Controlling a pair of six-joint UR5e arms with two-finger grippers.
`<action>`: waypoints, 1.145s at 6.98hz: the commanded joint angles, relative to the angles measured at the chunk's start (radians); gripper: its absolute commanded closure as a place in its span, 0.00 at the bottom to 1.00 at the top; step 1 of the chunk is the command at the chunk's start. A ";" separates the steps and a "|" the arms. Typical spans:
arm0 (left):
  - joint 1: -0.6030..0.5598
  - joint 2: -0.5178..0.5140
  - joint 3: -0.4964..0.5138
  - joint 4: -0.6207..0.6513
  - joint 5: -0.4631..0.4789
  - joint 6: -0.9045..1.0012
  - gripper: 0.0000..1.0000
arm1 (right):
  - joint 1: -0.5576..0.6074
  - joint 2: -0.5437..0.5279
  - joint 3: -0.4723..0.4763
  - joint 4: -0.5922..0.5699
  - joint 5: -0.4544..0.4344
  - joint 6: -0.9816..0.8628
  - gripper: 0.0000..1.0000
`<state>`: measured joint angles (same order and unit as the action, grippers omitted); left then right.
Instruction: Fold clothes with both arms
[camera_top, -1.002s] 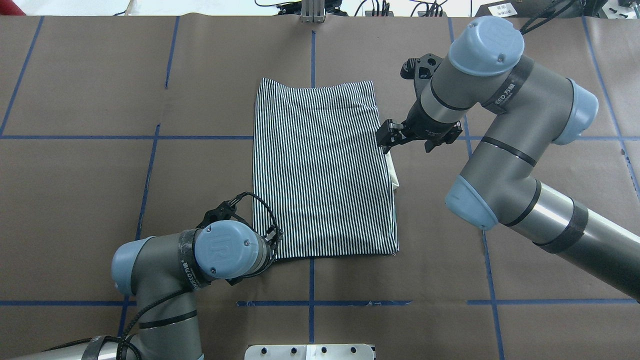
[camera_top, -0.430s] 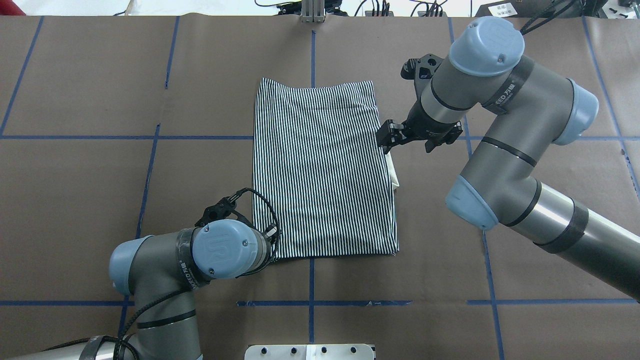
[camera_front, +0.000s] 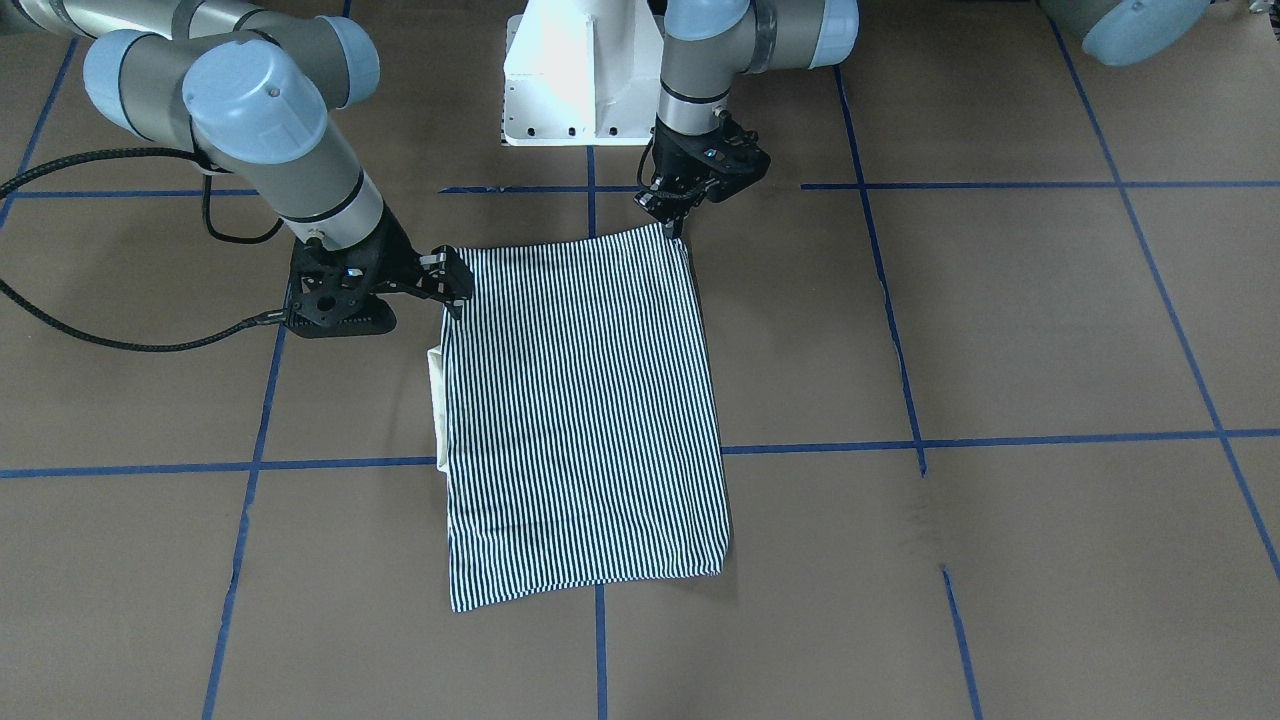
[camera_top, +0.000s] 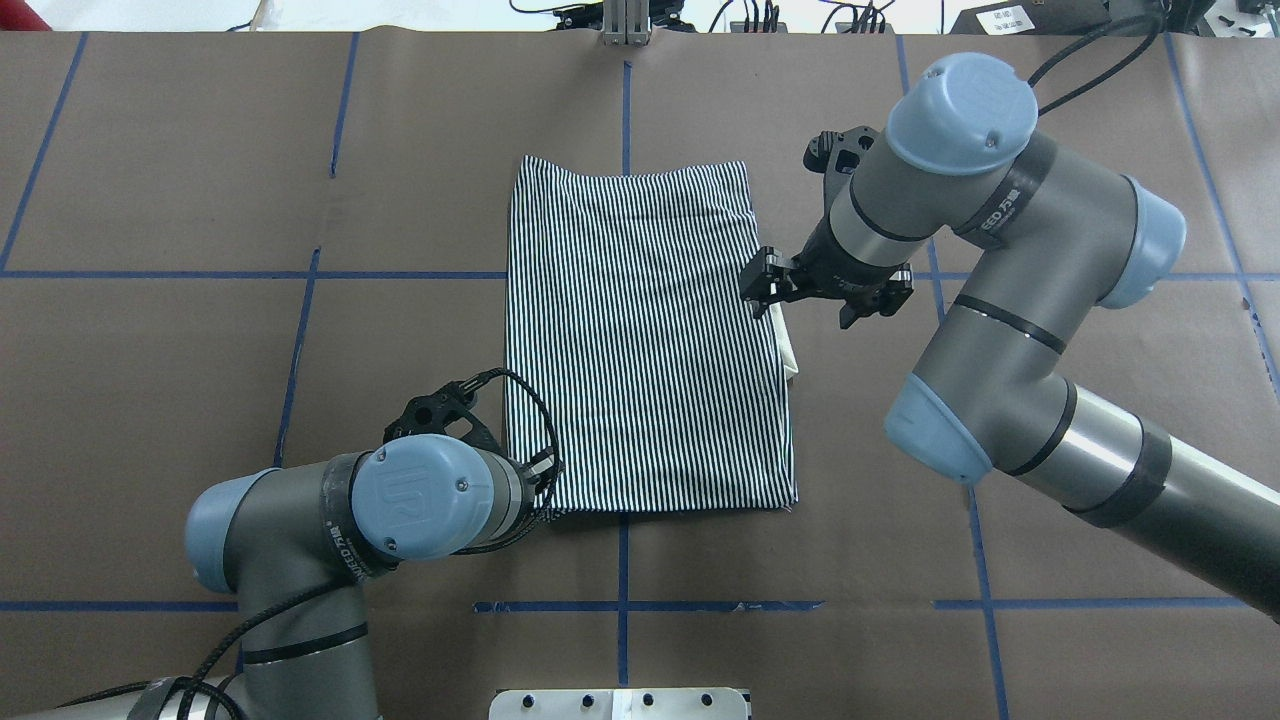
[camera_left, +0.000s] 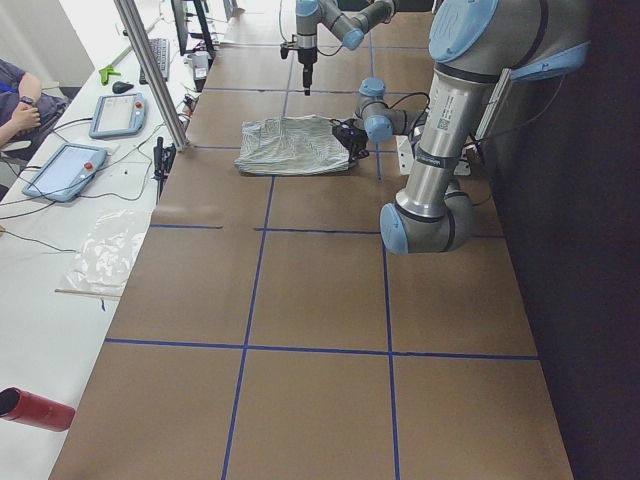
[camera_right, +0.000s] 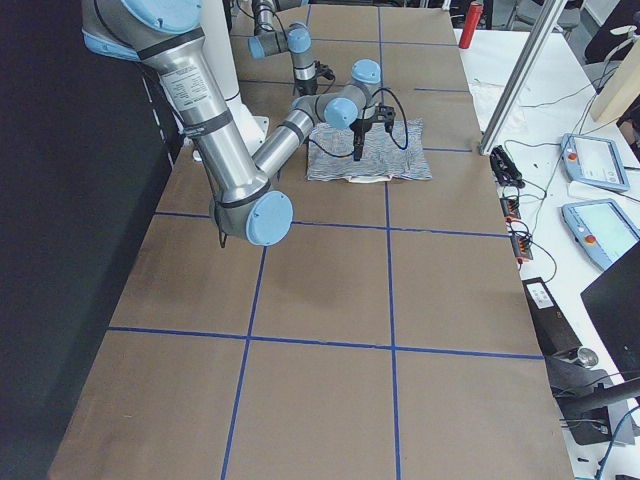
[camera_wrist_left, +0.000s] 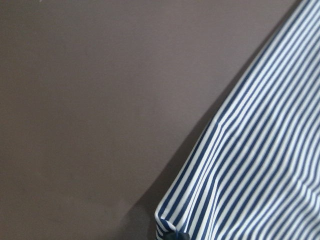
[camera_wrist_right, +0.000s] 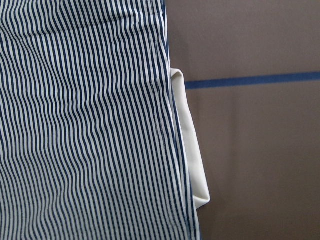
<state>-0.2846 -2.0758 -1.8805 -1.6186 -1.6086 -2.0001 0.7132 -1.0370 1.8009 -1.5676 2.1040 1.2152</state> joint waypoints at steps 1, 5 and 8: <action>-0.001 0.008 -0.006 0.000 -0.001 0.026 1.00 | -0.102 0.005 0.035 0.023 -0.057 0.369 0.00; -0.001 0.011 0.001 -0.001 -0.002 0.024 1.00 | -0.310 0.000 0.041 0.018 -0.281 0.835 0.00; 0.002 0.007 -0.005 -0.003 -0.005 0.026 1.00 | -0.345 0.018 -0.035 0.005 -0.338 0.872 0.00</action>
<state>-0.2833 -2.0672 -1.8841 -1.6208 -1.6131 -1.9754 0.3782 -1.0224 1.7850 -1.5582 1.7765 2.0755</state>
